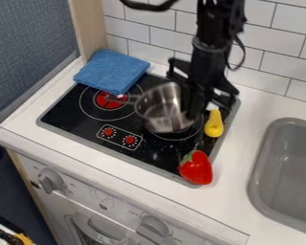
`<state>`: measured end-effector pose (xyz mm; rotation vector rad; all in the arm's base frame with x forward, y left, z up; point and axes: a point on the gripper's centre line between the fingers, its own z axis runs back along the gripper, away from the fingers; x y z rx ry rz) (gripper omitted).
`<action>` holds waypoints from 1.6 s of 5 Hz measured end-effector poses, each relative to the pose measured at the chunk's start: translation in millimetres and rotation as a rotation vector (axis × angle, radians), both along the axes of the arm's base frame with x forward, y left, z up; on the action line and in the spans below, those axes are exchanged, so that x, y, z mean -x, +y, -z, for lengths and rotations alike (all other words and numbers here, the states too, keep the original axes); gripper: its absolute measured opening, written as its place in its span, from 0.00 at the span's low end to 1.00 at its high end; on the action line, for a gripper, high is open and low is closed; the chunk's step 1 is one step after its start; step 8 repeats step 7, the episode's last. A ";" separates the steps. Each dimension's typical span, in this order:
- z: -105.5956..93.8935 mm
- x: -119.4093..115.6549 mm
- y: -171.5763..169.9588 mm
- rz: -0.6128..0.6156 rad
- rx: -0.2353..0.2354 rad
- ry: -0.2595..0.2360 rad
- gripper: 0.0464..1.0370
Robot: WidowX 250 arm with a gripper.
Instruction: Moved the silver pot to the middle switch of the burner.
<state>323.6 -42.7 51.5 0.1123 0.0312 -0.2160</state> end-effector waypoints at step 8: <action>-27.2 19.5 -10.6 0.014 0.077 -0.130 0.97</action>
